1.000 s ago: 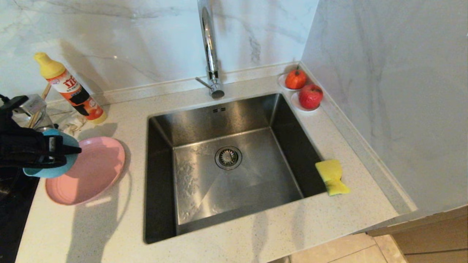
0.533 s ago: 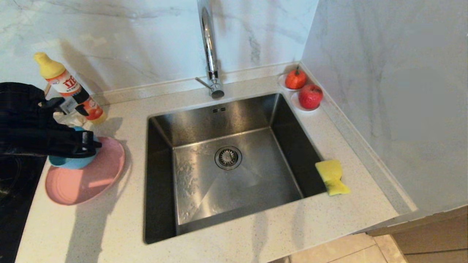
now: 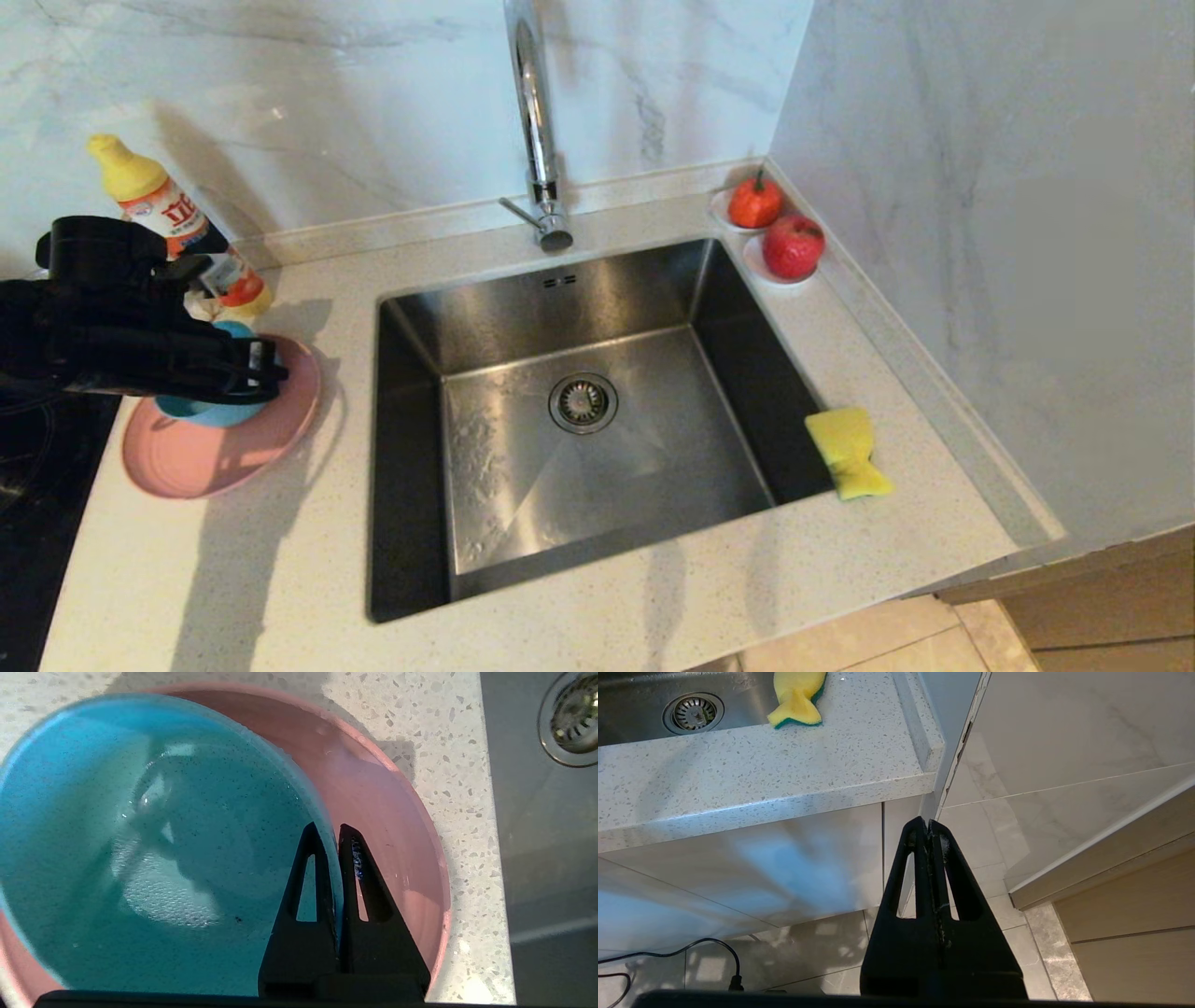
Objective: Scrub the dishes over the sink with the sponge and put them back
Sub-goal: Place the bowl on the plate
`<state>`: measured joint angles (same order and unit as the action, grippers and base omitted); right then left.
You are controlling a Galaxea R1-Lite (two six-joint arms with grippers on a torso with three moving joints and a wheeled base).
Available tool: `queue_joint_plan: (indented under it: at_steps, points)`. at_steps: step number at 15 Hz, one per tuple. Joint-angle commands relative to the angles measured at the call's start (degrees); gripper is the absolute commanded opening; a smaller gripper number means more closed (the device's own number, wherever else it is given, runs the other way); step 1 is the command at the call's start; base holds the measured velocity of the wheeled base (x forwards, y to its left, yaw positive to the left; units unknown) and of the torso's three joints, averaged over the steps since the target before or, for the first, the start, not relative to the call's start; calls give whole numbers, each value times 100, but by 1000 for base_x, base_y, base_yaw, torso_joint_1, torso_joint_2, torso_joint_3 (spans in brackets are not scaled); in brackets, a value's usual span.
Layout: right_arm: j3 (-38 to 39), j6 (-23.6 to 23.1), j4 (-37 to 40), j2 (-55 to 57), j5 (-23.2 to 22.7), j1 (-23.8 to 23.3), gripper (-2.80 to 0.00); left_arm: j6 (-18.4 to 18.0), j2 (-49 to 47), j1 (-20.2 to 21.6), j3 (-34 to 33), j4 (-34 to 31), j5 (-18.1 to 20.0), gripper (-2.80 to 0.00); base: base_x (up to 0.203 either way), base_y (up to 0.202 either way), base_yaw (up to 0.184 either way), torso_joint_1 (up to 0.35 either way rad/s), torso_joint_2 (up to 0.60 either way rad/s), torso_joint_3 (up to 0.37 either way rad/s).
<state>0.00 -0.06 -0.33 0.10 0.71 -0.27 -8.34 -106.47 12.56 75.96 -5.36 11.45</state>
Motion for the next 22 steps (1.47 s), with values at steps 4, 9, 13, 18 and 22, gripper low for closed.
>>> queue_joint_plan:
  at_steps: [4, 9, 13, 18, 22]
  points:
    - [0, -3, -2, -1, 0, 0, -280, -351, 210, 97, -206, -70, -99, -280, 0, 0, 0, 0, 0, 0]
    - [0, -3, -2, -1, 0, 0, -280, -835, 434, 107, -538, -216, -96, -280, 0, 0, 0, 0, 0, 0]
    - [0, -3, -2, 2, 0, 0, -280, -924, 413, 98, -705, -176, -275, -280, 0, 0, 0, 0, 0, 0]
    - [0, -3, -2, -1, 0, 0, -280, -862, 380, 98, -617, -114, -336, 0, 0, 0, 0, 0, 0, 0]
    - [0, -3, -2, -1, 0, 0, -280, -636, 437, 63, -609, -123, -283, 0, 0, 0, 0, 0, 0, 0]
